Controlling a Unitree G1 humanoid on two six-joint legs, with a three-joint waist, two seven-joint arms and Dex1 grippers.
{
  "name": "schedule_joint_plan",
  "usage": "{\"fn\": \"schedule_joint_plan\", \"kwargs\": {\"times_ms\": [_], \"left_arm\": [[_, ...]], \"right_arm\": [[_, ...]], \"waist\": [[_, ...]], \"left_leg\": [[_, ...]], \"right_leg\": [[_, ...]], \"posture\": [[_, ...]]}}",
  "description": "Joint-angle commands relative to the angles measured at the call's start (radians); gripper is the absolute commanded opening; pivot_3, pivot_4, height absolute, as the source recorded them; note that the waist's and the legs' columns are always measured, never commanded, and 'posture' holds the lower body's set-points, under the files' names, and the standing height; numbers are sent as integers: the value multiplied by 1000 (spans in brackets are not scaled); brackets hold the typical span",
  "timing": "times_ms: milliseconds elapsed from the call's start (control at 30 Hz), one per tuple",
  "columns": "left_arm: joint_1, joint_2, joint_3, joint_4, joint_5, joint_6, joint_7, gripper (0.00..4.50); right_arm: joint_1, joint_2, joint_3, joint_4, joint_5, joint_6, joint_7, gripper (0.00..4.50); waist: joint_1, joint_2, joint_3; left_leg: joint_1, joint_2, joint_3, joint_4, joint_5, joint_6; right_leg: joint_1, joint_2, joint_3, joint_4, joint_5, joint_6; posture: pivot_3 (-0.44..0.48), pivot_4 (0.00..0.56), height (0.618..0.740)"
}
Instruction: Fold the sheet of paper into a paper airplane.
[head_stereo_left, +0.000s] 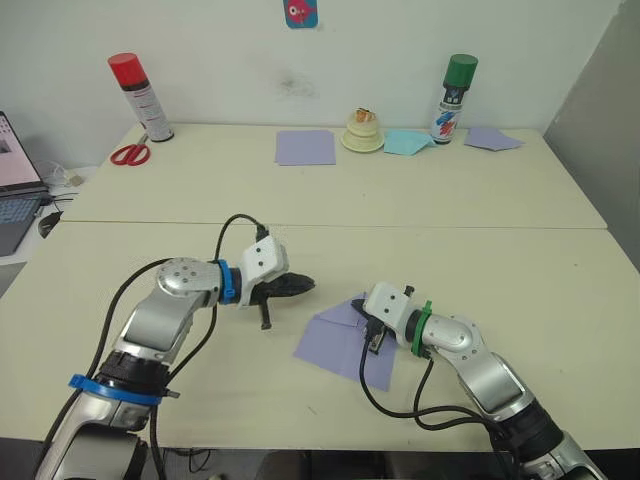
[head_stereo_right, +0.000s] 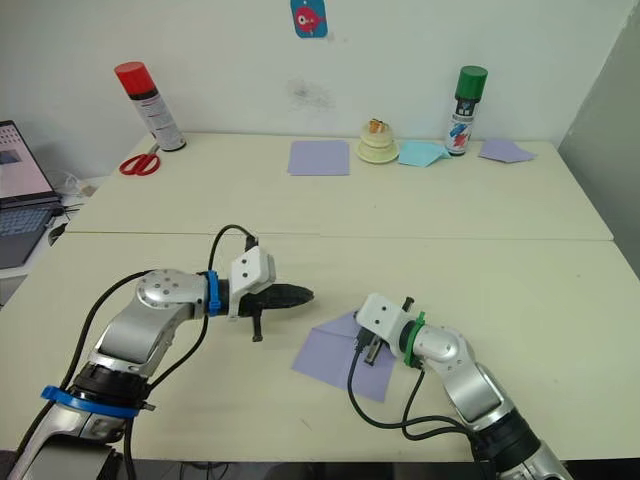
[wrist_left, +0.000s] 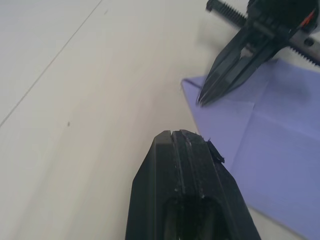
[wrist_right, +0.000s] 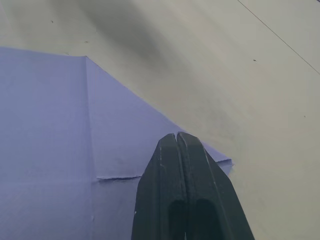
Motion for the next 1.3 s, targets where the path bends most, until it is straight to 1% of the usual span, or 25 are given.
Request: {"fn": "schedule_joint_plan", "kwargs": {"times_ms": [33,133,267,500,633,733,833,967,1167,1300], "left_arm": [[-25,-41,-46,33,32,-47,-6,33],[-32,-79,-74,76,51,-69,-7,33],[-18,-104,-134,126,111,-138,-15,33],[-18,-165,-156,211,153,-172,26,33],[-4,-165,-173,223,163,-160,1,33],[10,-157,-175,216,164,-153,-7,33],[22,-150,-174,213,165,-154,-9,33],[29,-149,-166,206,160,-142,-3,33],[41,-146,-159,187,158,-133,-2,33],[40,-148,-157,185,158,-131,1,33]], "right_arm": [[8,1,20,40,-15,16,10,0],[8,2,16,37,-15,16,7,0],[16,-6,6,24,-16,15,3,0],[27,-8,-8,7,-12,6,-1,0],[20,2,-69,-42,25,-45,-20,0],[9,-15,-131,-109,82,-37,7,0],[14,-60,-180,-173,134,-17,57,0],[55,-191,-234,-242,220,6,196,0],[129,-373,-313,-268,306,16,334,0],[179,-437,-305,-260,312,5,381,0]], "waist": [[1,0,0],[1,0,0],[1,0,0],[5,0,0],[12,0,0],[13,0,0],[13,0,0],[14,0,0],[15,0,1],[15,0,1]], "left_leg": [[0,0,0,0,0,0],[0,0,0,0,0,0],[0,0,0,0,0,0],[-1,-1,-1,1,0,0],[-1,-1,-1,1,0,0],[-1,-1,-1,1,0,0],[-2,-1,-1,1,0,0],[-2,-1,-1,0,0,0],[-2,-1,0,1,0,0],[-1,0,0,1,0,0]], "right_leg": [[0,0,0,0,0,0],[0,0,0,0,0,0],[0,0,-1,0,0,0],[0,0,-1,0,0,0],[0,0,-1,0,0,0],[0,0,-1,0,0,0],[0,0,-1,0,0,0],[0,0,-1,-1,0,0],[0,0,-1,-1,0,0],[1,0,-1,-1,0,0]], "posture": [[0,150,740],[0,150,740],[0,150,740],[0,150,740],[0,150,740],[0,150,740],[0,150,740],[0,150,740],[0,150,740],[0,150,740]]}}
